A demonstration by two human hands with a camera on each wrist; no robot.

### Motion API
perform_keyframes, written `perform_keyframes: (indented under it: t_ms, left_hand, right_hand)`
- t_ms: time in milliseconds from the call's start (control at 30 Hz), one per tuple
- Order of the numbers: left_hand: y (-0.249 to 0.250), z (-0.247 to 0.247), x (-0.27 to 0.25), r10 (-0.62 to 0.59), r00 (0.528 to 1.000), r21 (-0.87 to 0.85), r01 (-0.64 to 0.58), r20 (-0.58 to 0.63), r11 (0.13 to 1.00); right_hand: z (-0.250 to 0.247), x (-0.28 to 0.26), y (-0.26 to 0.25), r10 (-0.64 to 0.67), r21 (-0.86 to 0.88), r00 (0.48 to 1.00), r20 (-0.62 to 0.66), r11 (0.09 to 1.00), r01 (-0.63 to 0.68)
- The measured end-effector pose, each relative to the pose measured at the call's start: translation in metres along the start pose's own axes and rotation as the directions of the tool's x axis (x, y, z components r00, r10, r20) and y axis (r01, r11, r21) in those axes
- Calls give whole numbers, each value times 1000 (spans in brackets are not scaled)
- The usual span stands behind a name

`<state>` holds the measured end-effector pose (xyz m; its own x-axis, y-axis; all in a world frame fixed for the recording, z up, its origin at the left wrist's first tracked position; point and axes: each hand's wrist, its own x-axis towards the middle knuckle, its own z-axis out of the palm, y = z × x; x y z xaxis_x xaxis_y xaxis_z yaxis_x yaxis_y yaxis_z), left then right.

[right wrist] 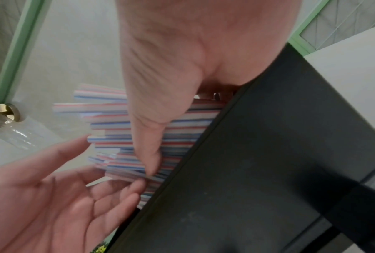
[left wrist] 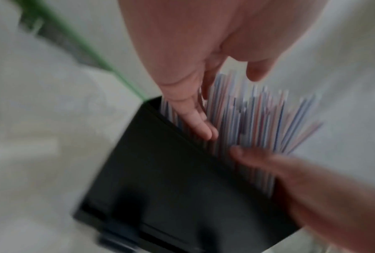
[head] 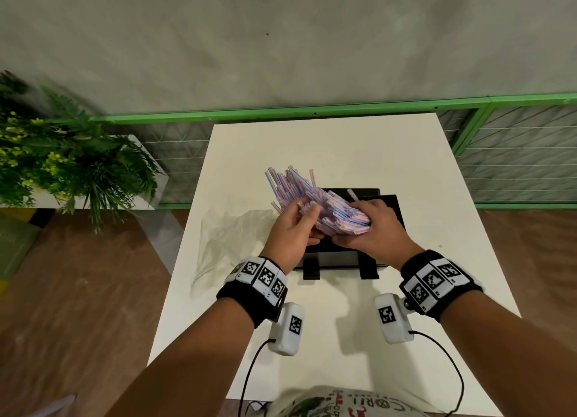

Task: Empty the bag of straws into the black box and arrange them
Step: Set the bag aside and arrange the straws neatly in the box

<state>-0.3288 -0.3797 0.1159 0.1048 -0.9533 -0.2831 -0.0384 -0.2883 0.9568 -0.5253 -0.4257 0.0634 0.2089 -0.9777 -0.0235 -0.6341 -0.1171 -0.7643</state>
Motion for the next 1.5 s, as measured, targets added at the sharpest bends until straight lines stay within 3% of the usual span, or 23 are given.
perform_keyframes:
  t_ms: [133,267,333,400,467,533,667,833,933,1067,1167,1267,1400,1500]
  left_hand:
    - [-11,-20,-8,258,960,281,-220,-107,934]
    - [-10,-38,-8,401,867,314,-308,-295,898]
    - [-12,-43,-2,364,834,294,-256,-414,921]
    - [-11,-42,5,163,864,155,-100,-476,983]
    - [-7,-38,11,-80,905,10,93,-417,996]
    - [-2,-30,12,-160,940,-2,167,-303,986]
    - [7,-19,16,-109,966,54,124,-234,991]
    - [15,-11,32,-104,971,148,137,-214,979]
    - [19,-12,40,-133,964,171,175,-228,970]
    - [22,-17,46,-57,958,284,140,-280,949]
    - [29,-25,49,-86,938,341,207,-337,917]
    - [39,-30,52,-67,931,325,192,-358,926]
    - [51,-26,60,22,957,325,76,-289,943]
    - [54,-19,64,65,985,487,22,-162,873]
  right_hand:
    - [4,0,3,34,14,999,-9,999,-34]
    - [5,-1,-1,41,16,998,-39,999,-40]
    - [4,-1,-3,47,45,997,-63,998,-44]
    - [3,-1,-4,84,111,994,-69,991,-76]
    - [2,0,-3,128,154,990,-58,981,-118]
    - [3,-2,-3,134,123,988,-81,985,-123]
    - [4,-6,-5,92,91,982,-163,993,-78]
    - [0,-1,-5,164,225,981,-105,965,-137]
    - [-2,0,-4,160,154,985,-63,977,-149]
    - [2,-1,-3,121,12,992,-46,993,-121]
    - [1,-3,-8,119,-55,992,-35,991,-121]
    - [-1,-4,-11,142,-78,990,-9,987,-142]
    - [-3,-4,-15,152,-101,988,17,983,-150]
    - [-3,-5,-16,139,-125,989,40,983,-133]
